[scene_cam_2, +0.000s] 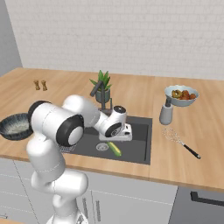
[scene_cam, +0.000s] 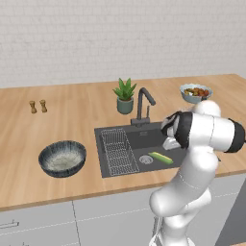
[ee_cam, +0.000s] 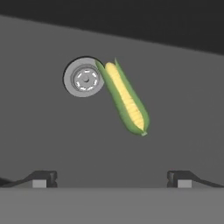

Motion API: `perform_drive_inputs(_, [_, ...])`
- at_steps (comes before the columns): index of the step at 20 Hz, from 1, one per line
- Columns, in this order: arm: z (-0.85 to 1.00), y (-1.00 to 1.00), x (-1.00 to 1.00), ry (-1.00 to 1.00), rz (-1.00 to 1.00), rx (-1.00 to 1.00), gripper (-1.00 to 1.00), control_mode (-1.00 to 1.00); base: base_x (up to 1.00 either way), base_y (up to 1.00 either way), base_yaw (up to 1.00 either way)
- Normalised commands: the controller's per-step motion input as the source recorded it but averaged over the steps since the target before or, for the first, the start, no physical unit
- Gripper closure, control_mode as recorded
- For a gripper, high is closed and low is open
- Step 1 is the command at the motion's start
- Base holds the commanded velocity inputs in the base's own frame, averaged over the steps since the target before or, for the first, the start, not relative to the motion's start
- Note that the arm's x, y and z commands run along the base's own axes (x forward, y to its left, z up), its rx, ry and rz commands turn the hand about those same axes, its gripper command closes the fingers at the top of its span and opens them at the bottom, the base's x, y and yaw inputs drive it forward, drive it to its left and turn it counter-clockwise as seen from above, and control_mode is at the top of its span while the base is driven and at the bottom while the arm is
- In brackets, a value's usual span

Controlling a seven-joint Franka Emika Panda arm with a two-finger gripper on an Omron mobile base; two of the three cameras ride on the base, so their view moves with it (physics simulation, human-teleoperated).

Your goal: Pick the corn from the sink and place it in the bowl. Then pick the bowl and place it in the microwave. Then close the microwave door and press the start button.

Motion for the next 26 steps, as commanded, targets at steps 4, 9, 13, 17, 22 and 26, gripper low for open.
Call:
perform_drive_inputs(4, [-0.37, 0.00, 0.21, 0.00, 0.12, 0.00, -1.00, -1.00, 0.00, 0.00, 0.00])
perform_drive_inputs(9, [-0.27, 0.00, 0.22, 0.00, 0.03, 0.00, -1.00, -1.00, 0.00, 0.00, 0.00])
perform_drive_inputs(13, [-0.32, 0.00, 0.29, 0.00, 0.00, 0.00, -1.00, -1.00, 0.00, 0.00, 0.00])
perform_drive_inputs(17, [-0.28, 0.00, 0.08, 0.00, 0.00, 0.00, -1.00, -1.00, 0.00, 0.00, 0.00])
perform_drive_inputs(22, [-0.33, 0.00, 0.14, 0.00, 0.00, 0.00, -1.00, -1.00, 0.00, 0.00, 0.00])
perform_drive_inputs(26, [-0.28, 0.00, 0.21, 0.00, 0.00, 0.00, -1.00, -1.00, 0.00, 0.00, 0.00])
